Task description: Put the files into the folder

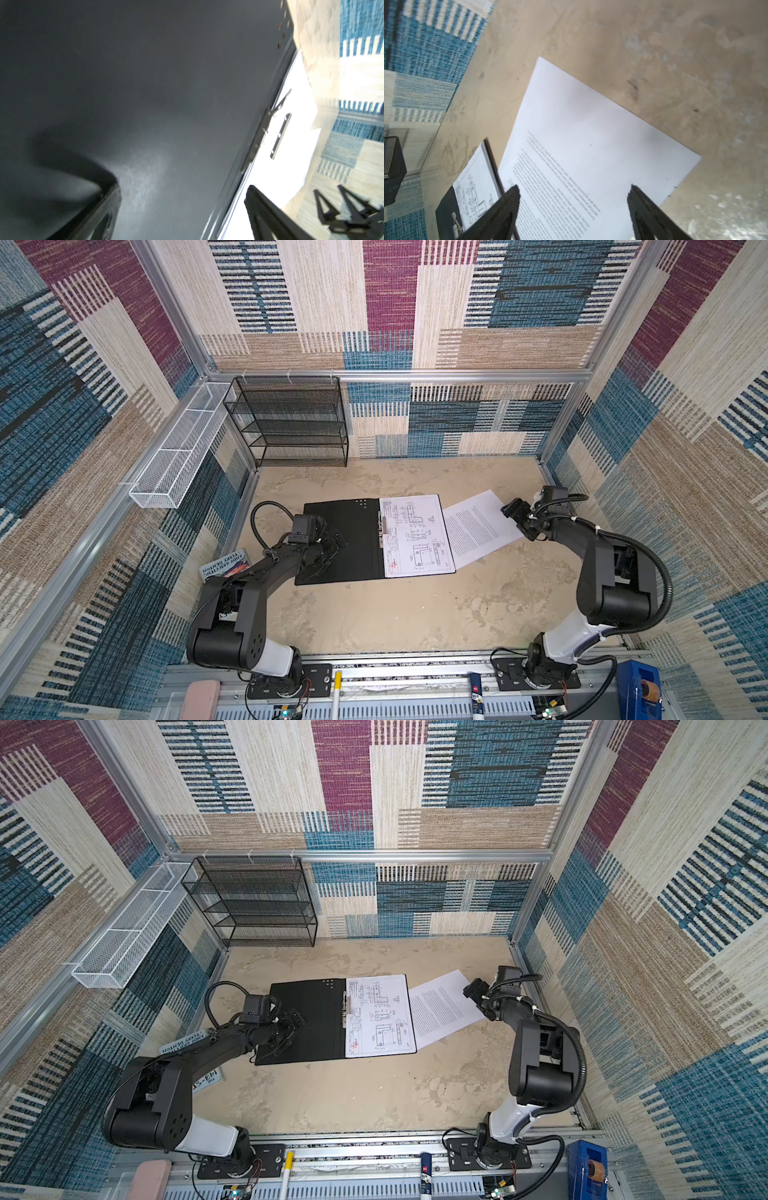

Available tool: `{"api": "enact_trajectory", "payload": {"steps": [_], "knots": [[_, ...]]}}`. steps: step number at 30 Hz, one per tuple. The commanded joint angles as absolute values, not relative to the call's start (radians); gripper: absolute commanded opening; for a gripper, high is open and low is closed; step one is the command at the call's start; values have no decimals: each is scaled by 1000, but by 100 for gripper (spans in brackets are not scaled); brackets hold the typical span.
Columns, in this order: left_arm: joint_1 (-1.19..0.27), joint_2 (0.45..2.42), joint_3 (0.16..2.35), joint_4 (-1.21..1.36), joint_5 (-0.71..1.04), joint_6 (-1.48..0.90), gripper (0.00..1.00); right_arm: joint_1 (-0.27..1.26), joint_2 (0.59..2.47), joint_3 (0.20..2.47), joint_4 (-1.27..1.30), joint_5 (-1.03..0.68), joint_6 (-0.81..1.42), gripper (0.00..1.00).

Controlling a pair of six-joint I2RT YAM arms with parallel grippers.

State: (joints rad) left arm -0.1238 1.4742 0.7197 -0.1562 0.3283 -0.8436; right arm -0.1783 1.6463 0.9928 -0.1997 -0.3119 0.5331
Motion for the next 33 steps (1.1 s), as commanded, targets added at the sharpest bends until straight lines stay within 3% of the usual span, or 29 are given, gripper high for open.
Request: {"api": "enact_trajectory", "payload": {"steps": [1,12,21,33], "knots": [[-133,1448,743,-231,399,-798,94,-121,1628,1030,-257,-273,472,86],[-294,1259,830,-354,400,-693,94,32,1661,1018,-252,-305,461,93],[-501,1206,843,-425,321,-618,94,38,1679,957,-231,-334,485,94],[-524,1254,812,-391,309,-647,94,158,1676,911,-189,-380,517,94]]}}
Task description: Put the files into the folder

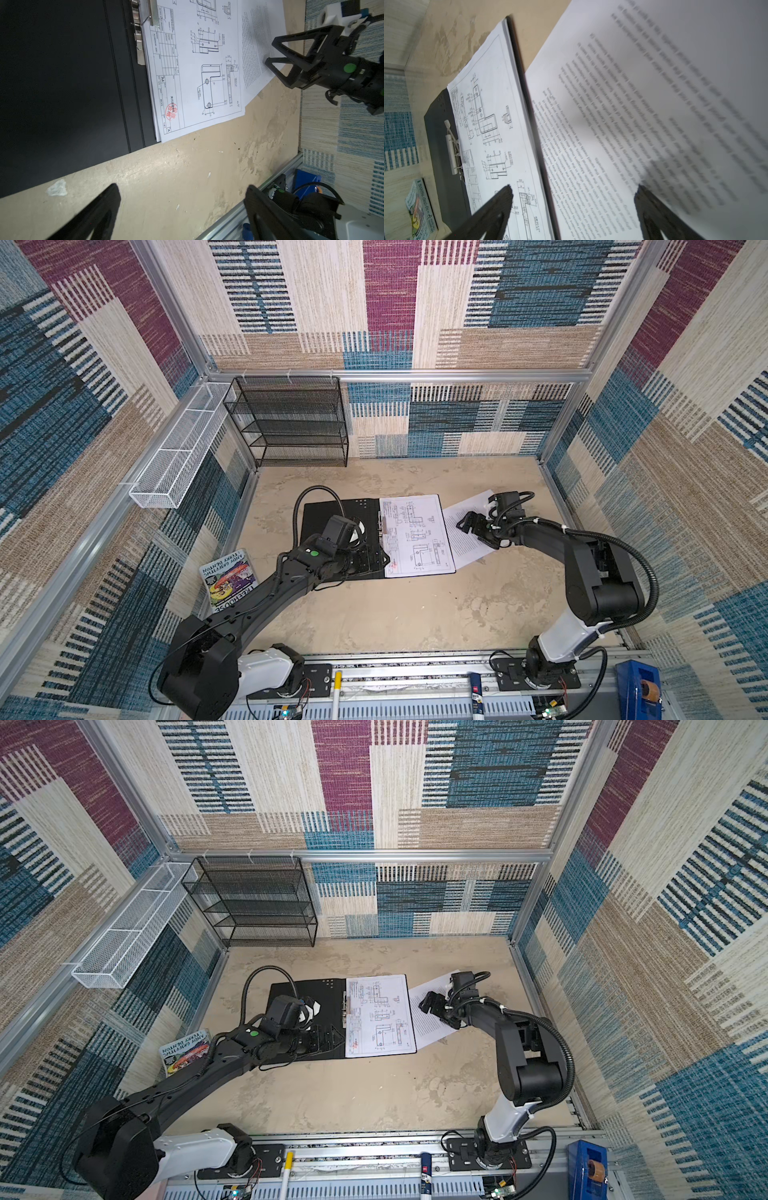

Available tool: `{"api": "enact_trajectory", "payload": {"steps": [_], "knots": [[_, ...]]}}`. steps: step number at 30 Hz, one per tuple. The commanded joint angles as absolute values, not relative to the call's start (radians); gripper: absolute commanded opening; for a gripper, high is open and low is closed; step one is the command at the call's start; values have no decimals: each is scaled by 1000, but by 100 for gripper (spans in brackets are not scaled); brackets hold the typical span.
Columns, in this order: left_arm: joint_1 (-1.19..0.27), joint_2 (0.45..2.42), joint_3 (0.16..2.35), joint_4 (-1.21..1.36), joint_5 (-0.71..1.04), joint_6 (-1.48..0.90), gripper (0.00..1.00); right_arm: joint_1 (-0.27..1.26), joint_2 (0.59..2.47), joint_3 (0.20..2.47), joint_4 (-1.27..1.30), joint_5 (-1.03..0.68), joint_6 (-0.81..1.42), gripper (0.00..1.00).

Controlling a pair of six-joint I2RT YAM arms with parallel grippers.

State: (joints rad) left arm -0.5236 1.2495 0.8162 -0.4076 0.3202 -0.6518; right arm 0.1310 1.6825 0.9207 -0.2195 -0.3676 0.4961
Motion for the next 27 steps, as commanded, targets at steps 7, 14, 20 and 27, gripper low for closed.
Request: {"api": "enact_trajectory", "payload": {"steps": [7,14,20,27], "knots": [[-523,1259,790,-379,296,-657,94,183,1649,783,-142,-414,561,94],[-525,1270,807,-395,285,-636,94,4,1532,640,-189,-436,575,93],[-561,1311,845,-397,288,-612,93,-199,1448,675,-278,-429,511,93],[-688,1436,987,-390,292,-581,92,-219,1367,804,-322,-290,531,92]]}}
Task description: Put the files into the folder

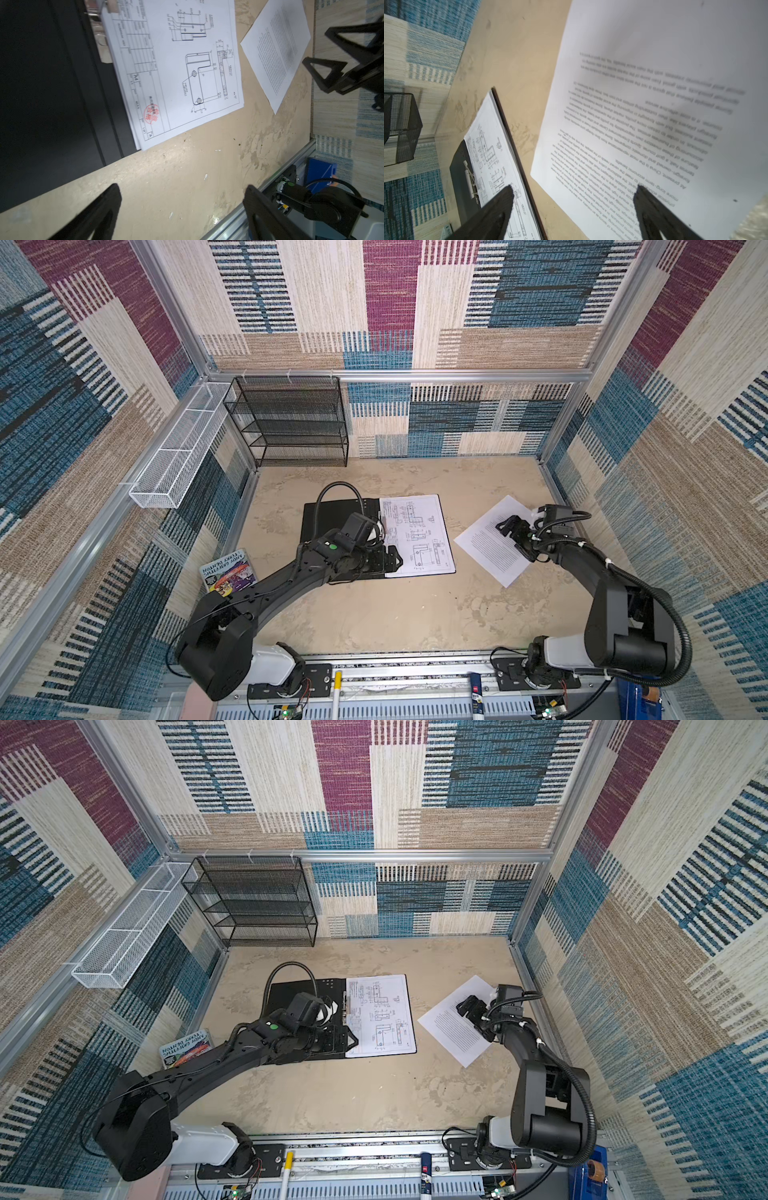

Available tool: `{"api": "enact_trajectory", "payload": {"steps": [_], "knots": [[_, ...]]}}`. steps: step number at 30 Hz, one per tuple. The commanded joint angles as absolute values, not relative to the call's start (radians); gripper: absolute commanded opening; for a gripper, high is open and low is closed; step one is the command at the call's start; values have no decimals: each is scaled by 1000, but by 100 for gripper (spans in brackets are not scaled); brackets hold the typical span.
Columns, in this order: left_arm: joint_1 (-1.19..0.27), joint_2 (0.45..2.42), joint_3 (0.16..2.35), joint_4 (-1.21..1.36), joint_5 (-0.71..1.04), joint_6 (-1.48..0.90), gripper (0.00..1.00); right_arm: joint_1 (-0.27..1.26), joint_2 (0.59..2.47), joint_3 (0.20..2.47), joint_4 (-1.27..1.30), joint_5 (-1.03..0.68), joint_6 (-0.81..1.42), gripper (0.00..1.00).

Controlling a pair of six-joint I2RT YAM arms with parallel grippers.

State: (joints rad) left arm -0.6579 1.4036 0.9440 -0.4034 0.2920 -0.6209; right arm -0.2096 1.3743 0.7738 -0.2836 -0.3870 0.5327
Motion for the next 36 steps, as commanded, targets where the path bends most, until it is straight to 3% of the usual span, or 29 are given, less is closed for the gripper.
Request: {"api": "enact_trajectory", "payload": {"steps": [1,8,19,25,36], "knots": [[-709,1460,1013,-386,292,-576,92,-221,1388,823,-319,-289,525,92],[-817,1664,1224,-374,348,-566,90,-218,1560,933,-316,-274,501,86],[-867,1843,1390,-390,397,-574,81,-123,1816,1150,-370,-157,425,60],[-867,1850,1388,-400,377,-574,81,-34,1893,1210,-373,-172,409,59],[-864,1878,1414,-409,386,-573,79,12,1780,922,-219,-423,338,59]]}}
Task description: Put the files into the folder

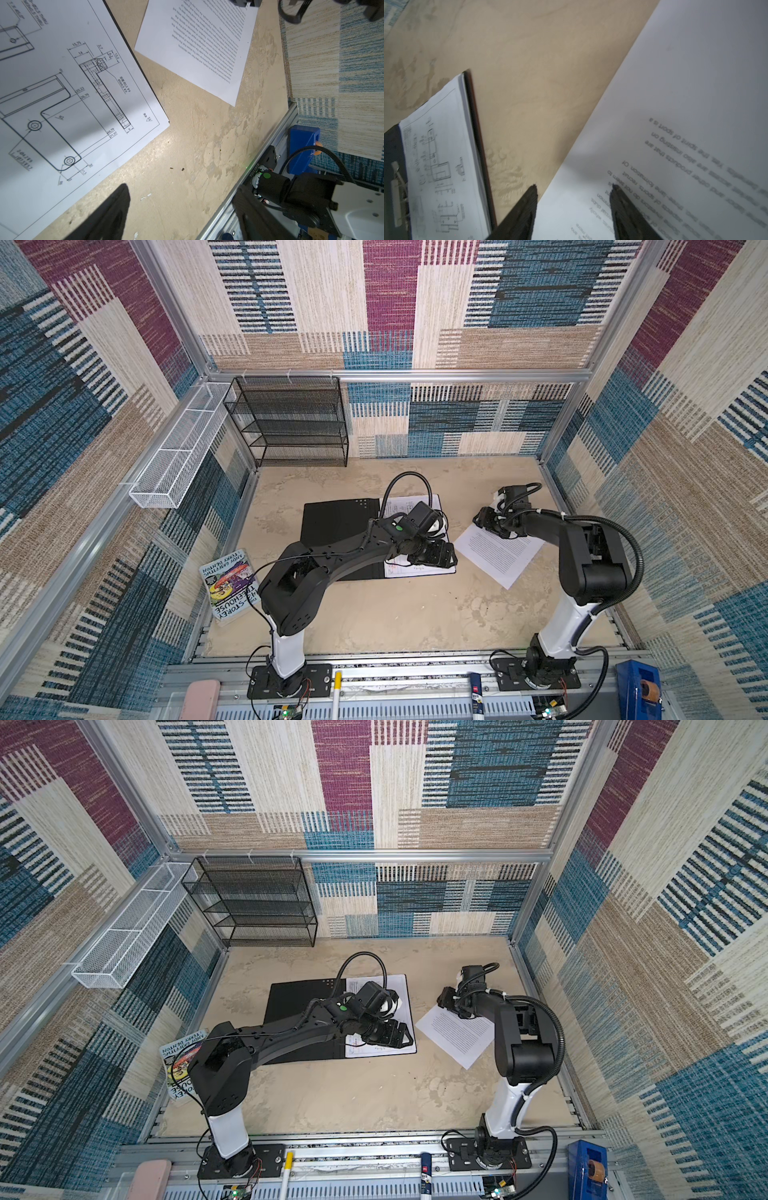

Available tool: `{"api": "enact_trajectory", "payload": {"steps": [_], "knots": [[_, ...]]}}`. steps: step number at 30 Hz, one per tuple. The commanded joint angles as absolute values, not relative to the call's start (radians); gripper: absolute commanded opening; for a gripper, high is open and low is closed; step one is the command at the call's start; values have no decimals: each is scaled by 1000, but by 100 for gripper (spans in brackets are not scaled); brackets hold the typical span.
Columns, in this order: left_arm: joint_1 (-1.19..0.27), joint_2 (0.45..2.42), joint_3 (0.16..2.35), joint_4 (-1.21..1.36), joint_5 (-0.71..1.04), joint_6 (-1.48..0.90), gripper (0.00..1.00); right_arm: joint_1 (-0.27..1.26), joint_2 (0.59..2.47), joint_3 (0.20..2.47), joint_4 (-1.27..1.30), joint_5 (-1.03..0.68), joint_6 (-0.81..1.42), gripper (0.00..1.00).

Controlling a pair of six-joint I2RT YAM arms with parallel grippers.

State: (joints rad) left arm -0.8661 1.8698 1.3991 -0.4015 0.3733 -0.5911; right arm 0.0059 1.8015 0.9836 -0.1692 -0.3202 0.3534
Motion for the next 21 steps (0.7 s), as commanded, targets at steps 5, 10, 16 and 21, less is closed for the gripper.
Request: {"api": "enact_trajectory", "payload": {"steps": [5,10,16,21], "knots": [[-867,1897,1419,-397,406,-582,76,13,1615,793,-190,-522,329,59],[-890,1935,1451,-386,439,-586,70,-7,1487,883,-265,-439,392,71],[-938,2040,1573,-393,468,-592,63,-235,1503,904,-304,-374,533,91],[-965,2181,1734,-428,485,-600,55,-284,1492,840,-255,-315,553,100]]}}
